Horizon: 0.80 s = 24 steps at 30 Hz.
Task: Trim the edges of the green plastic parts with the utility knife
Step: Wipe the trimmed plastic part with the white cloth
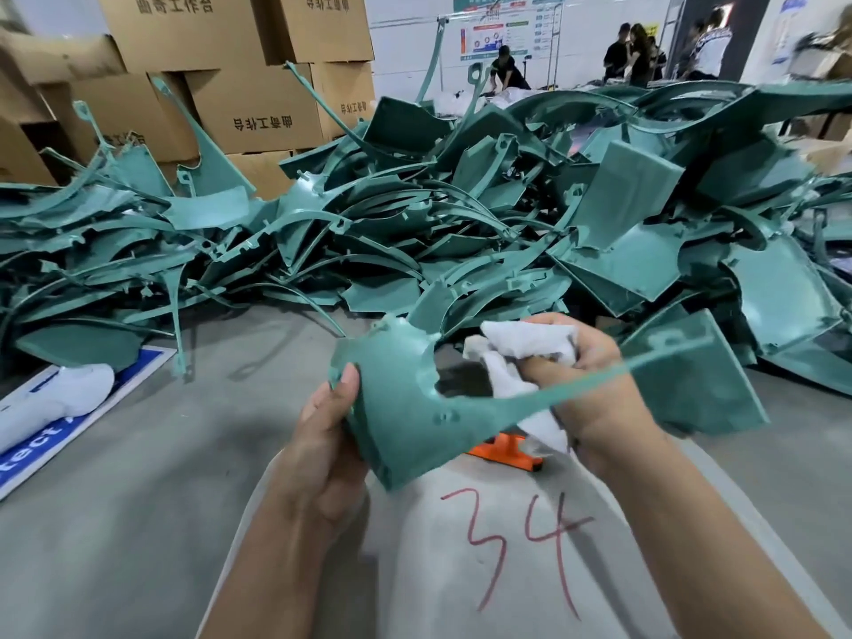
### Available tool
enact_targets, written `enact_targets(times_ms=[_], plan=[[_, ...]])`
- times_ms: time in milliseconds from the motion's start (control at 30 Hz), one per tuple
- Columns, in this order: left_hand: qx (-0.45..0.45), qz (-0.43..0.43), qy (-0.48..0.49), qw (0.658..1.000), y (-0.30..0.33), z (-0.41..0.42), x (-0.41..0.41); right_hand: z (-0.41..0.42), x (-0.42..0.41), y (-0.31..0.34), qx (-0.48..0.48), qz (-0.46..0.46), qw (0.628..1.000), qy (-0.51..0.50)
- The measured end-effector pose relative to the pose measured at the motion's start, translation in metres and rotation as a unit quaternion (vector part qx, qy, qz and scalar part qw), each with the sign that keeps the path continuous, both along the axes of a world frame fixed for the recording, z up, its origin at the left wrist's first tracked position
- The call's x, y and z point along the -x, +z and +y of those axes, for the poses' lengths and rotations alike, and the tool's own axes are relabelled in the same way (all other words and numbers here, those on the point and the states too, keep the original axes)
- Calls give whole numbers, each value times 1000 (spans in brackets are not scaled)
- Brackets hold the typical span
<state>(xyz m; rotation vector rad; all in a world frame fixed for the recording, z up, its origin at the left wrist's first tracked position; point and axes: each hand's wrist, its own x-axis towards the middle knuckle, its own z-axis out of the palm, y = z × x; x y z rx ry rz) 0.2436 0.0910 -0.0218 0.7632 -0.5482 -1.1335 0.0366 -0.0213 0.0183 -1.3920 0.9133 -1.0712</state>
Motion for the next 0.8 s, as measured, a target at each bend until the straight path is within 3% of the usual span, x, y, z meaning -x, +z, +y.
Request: enact_targets(times_ms=[67, 167, 300, 433, 667, 800], plan=[[-44, -4, 8, 999, -1, -2, -1, 4, -11, -11, 74, 5, 997, 4], [-73, -45, -26, 996, 1, -6, 6, 9, -19, -22, 63, -44, 995, 61], [-70, -88, -27, 993, 0, -11, 14, 16, -25, -23, -58, -96, 981, 159], [-111, -85, -5, 990, 0, -13, 13, 28, -21, -17, -215, -192, 913, 288], [-109, -84, 40, 990, 1, -11, 4, 26, -14, -13, -243, -247, 902, 256], [-89, -132, -15, 987, 1, -7, 8, 25, -13, -13, -247, -235, 903, 260]])
